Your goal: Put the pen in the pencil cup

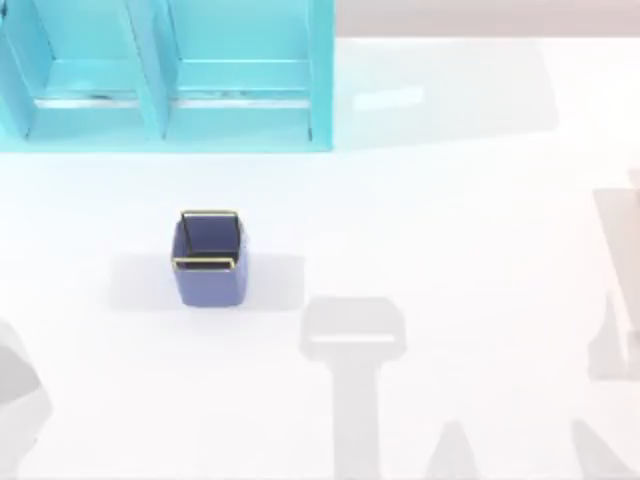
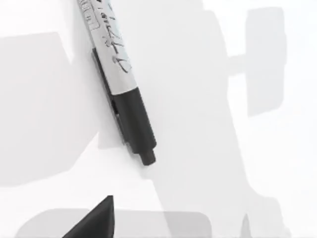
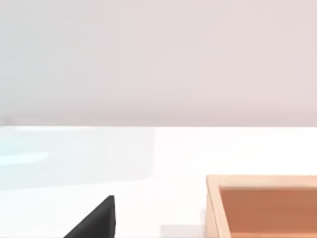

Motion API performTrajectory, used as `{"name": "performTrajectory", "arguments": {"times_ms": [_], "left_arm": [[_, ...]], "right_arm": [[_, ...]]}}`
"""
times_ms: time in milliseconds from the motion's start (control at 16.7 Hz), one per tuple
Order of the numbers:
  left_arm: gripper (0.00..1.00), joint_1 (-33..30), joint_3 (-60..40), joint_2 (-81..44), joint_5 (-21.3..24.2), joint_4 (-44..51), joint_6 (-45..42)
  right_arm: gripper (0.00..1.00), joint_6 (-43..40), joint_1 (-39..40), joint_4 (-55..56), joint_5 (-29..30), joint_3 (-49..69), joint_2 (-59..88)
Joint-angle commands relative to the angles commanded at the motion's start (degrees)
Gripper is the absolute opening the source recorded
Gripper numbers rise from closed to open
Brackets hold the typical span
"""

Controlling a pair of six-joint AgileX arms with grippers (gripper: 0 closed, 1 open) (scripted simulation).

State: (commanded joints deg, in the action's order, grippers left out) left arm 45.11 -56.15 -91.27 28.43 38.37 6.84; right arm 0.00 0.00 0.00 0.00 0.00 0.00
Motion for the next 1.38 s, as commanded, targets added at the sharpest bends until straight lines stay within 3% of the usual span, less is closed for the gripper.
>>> {"name": "performTrajectory", "arguments": {"times_ms": [360, 840, 1380], "left_arm": [[1.0, 9.66, -13.04, -17.21, 6.42, 6.95, 1.09], [1.0, 10.42, -14.33, -19.04, 7.07, 7.32, 1.25], [1.0, 2.83, -9.39, -28.4, 6.27, -12.57, 10.55]], "right_arm": [[1.0, 0.0, 0.0, 0.0, 0.0, 0.0, 0.0], [1.0, 0.0, 0.0, 0.0, 0.0, 0.0, 0.0], [1.0, 0.0, 0.0, 0.0, 0.0, 0.0, 0.0]]}}
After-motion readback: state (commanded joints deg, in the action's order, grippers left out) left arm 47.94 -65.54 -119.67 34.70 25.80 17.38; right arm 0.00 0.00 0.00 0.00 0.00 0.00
